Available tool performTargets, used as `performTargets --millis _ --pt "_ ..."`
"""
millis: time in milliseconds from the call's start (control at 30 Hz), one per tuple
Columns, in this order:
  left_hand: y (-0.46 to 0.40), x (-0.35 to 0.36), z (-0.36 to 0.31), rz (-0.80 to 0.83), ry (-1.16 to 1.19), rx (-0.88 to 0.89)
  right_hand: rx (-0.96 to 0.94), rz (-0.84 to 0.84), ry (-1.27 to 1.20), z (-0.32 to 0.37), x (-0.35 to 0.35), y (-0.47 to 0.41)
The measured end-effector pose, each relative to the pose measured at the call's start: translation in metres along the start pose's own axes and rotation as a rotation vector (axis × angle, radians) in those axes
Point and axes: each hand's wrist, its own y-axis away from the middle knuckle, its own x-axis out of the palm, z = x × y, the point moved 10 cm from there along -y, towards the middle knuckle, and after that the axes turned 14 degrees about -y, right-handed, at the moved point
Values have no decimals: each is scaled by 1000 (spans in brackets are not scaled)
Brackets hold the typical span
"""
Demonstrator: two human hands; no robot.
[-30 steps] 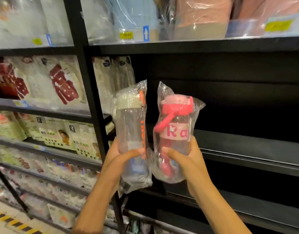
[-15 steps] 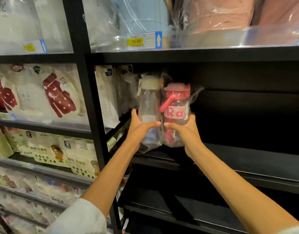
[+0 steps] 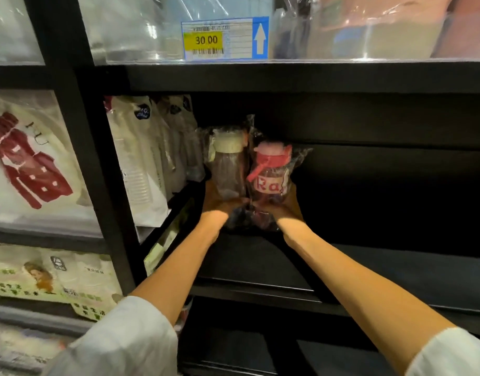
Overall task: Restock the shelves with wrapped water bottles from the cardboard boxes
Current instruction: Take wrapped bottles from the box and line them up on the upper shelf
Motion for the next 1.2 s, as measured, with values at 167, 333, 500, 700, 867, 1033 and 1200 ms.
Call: performTargets --millis 167,333,500,700,867,1033,1200 --pt "-31 -15 -31 -194 30 255 -193 0 0 9 -2 -39" --pt "-65 -13 -27 -217 88 295 -217 -38 -6 -1 -6 -72" --pt "-87 -15 -35 -283 77 323 -280 -59 53 -1 -7 -88" --pt "-99 -16 -37 -295 54 331 -344 -63 155 -8 -9 -103" --pt "-105 -16 -36 -302 26 353 -320 -41 175 -13 -7 -107" --pt "-95 -17 -40 -275 -28 378 -271 -11 168 -11 -9 -100" --pt "-84 -20 -23 -264 -59 344 -218 6 241 -16 -15 -87"
